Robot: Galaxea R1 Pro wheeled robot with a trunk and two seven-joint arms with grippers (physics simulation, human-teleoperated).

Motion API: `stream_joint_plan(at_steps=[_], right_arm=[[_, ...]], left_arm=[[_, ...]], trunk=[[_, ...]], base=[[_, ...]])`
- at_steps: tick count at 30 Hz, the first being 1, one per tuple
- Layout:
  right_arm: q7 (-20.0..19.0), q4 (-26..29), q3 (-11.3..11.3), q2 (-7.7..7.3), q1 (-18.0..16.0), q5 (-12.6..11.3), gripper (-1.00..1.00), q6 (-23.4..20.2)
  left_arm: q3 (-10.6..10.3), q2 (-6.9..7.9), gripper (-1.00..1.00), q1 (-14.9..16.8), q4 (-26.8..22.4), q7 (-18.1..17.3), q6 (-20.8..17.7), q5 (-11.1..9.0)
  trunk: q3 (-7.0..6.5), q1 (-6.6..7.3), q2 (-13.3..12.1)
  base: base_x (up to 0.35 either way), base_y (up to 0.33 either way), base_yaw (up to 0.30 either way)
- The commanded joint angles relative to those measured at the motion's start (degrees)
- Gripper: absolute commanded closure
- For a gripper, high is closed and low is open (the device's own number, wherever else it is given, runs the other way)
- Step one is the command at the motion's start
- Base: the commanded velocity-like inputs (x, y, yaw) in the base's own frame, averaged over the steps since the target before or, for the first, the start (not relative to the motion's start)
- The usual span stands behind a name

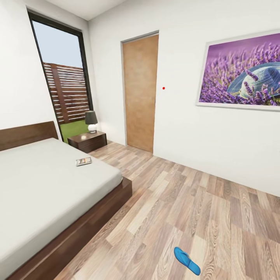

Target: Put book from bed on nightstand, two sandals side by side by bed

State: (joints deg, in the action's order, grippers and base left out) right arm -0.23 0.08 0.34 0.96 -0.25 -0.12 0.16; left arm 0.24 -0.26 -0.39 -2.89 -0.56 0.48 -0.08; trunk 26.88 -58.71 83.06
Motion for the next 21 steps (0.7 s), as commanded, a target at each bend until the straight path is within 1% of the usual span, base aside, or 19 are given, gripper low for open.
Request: stream_joint_plan(at_steps=[1,21], right_arm=[[-0.01,0.01,0.03,0.01,-0.02,0.03,-1.00,0.02],[0.16,0.02,0.02,-0.33,-0.02,0.32,-1.00,-0.10]], left_arm=[[0.03,0.00,-1.00,-0.03,-0.10,-0.06,0.05,-0.01],[0.03,0.07,-1.00,-0.05,-0.10,-0.06,0.05,-0.01]], trunk=[[0.05,-0.02,0.02],[0.05,-0.02,0.02]], base=[[0.158,-0.173,0.000],[0.158,-0.173,0.000]])
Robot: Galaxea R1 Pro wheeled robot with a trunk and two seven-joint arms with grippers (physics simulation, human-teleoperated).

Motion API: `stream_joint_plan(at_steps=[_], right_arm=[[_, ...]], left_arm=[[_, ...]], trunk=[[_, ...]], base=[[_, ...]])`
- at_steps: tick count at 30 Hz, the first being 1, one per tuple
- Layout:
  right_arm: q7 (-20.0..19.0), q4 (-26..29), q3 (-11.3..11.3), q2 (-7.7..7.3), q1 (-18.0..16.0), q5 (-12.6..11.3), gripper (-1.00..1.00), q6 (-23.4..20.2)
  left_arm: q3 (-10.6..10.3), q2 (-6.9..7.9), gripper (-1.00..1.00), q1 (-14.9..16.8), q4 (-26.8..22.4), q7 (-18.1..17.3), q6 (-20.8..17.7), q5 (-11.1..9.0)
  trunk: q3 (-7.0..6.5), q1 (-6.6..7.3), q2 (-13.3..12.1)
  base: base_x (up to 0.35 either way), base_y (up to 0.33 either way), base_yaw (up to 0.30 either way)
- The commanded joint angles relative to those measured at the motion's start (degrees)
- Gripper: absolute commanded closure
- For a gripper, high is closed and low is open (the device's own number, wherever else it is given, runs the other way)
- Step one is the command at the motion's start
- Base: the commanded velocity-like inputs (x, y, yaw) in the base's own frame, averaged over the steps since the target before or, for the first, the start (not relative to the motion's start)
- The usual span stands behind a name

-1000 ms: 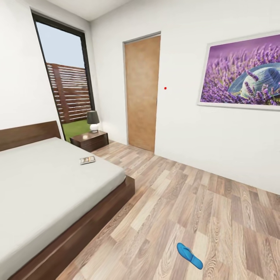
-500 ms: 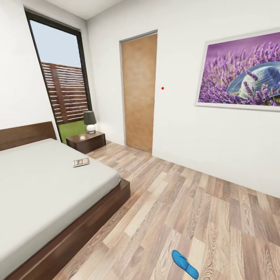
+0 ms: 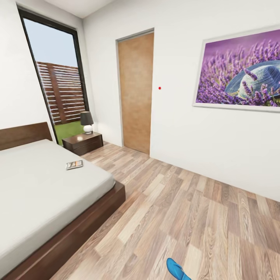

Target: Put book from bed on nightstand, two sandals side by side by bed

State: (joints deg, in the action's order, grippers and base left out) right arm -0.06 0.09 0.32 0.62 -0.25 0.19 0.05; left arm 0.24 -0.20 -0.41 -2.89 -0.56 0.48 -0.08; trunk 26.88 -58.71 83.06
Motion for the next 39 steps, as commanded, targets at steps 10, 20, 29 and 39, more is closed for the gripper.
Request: stream_joint_plan(at_steps=[10,20,29,39], right_arm=[[-0.10,0.00,-0.04,-0.04,-0.02,0.14,-1.00,-0.18],[-0.12,0.00,-0.05,-0.28,-0.02,0.16,-1.00,-0.32],[-0.12,0.00,-0.12,-0.35,-0.02,0.16,-1.00,-0.19],[-0.12,-0.01,-0.14,-0.36,-0.02,0.16,-1.00,-0.13]], left_arm=[[0.03,0.02,-1.00,-0.03,-0.10,-0.06,0.05,-0.01],[0.03,0.02,-1.00,-0.03,-0.10,-0.06,0.05,-0.01],[0.03,0.02,-1.00,-0.03,-0.10,-0.06,0.05,-0.01],[0.03,0.09,-1.00,-0.03,-0.10,-0.06,0.05,-0.01]], trunk=[[0.05,-0.02,0.02],[0.05,-0.02,0.02],[0.05,-0.02,0.02],[0.05,-0.02,0.02]], base=[[0.158,-0.172,0.000],[0.158,-0.162,0.000],[0.158,-0.153,0.000],[0.133,-0.122,0.000]])
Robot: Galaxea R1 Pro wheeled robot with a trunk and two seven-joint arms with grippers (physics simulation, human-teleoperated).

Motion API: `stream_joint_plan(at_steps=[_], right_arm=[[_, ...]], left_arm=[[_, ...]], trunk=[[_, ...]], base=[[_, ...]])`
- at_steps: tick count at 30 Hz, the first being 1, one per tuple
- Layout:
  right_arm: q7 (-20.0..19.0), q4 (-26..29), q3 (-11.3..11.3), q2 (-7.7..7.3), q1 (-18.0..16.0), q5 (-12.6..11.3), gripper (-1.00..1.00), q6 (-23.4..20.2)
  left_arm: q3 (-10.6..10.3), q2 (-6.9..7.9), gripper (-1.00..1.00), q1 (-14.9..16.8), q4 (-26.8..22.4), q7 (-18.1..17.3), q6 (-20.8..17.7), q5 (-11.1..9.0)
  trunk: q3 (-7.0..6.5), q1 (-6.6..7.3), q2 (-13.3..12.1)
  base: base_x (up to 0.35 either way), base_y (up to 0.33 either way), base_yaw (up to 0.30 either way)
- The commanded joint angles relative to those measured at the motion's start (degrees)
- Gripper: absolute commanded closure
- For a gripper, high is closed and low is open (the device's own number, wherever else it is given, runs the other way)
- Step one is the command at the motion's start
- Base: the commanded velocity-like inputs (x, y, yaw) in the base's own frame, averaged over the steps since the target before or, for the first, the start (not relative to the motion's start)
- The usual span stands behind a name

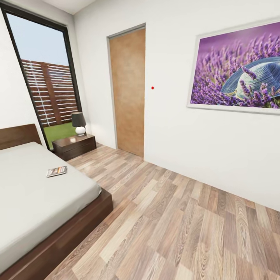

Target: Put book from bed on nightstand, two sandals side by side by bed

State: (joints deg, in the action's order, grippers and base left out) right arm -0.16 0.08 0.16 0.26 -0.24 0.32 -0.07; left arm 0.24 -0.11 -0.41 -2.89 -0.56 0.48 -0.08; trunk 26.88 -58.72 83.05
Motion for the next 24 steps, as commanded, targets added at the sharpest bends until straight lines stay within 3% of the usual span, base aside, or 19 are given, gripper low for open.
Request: stream_joint_plan(at_steps=[1,20,24], right_arm=[[-0.02,0.01,0.02,0.00,-0.02,0.03,-1.00,0.01],[-0.02,0.01,-0.07,0.00,-0.02,0.03,-1.00,0.14],[-0.76,-0.57,0.14,0.31,-1.33,-1.21,-1.00,-0.80]], left_arm=[[0.03,0.00,-1.00,-0.03,-0.10,-0.06,0.07,-0.01],[-0.05,0.25,-1.00,-0.03,-0.10,-0.06,0.13,0.01],[0.36,0.34,-1.00,-0.68,0.32,0.85,-0.60,0.33]], trunk=[[0.04,-0.01,0.02],[0.04,-0.01,0.02],[0.04,-0.01,0.02]], base=[[0.057,-0.046,0.000],[0.010,-0.008,0.000],[0.000,0.000,0.000]])
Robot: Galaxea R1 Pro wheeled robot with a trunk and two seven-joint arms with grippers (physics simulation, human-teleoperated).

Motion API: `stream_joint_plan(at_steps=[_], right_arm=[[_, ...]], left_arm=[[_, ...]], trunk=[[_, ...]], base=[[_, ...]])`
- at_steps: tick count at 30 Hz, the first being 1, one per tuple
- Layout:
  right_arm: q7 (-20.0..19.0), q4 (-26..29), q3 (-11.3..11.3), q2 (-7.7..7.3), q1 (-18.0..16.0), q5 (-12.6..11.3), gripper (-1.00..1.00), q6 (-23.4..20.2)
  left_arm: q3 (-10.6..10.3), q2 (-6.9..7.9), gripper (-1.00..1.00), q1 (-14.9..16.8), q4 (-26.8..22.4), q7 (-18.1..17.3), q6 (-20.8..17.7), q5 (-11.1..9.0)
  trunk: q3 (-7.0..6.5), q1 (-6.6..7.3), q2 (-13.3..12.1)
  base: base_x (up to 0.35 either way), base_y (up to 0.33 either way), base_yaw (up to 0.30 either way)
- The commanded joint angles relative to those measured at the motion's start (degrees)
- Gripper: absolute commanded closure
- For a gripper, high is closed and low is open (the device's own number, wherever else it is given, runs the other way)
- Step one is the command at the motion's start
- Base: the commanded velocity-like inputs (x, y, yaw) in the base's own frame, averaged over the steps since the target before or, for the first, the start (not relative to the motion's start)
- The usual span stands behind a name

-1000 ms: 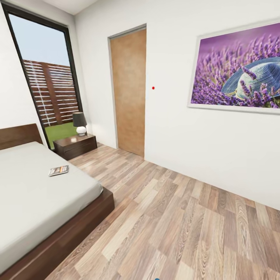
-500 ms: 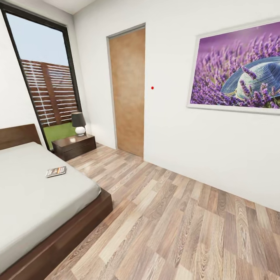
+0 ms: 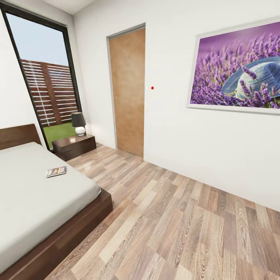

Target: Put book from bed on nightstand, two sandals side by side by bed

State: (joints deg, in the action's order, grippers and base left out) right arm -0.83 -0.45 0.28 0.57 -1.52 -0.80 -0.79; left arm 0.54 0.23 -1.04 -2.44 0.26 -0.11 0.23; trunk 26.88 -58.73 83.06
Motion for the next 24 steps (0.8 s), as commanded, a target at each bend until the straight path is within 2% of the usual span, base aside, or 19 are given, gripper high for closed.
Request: stream_joint_plan(at_steps=[1,9,24], right_arm=[[-0.09,-0.05,0.02,0.00,-0.38,-0.10,-1.00,-0.08],[0.73,0.14,0.67,-0.37,-2.10,0.95,-1.00,1.37],[1.24,0.18,0.99,-0.73,-2.60,1.16,-1.00,1.82]], left_arm=[[0.05,0.00,-1.00,-0.04,-0.13,0.03,-0.01,0.03],[-0.94,0.54,-1.00,-0.09,-1.32,-1.30,0.37,0.39],[-1.05,1.43,-1.00,-0.10,-2.72,-1.58,0.39,0.39]], trunk=[[0.05,0.00,0.02],[0.05,0.00,0.02],[0.05,0.00,0.02]], base=[[0.000,0.000,0.000],[0.000,0.000,0.000],[0.000,0.000,0.000]])
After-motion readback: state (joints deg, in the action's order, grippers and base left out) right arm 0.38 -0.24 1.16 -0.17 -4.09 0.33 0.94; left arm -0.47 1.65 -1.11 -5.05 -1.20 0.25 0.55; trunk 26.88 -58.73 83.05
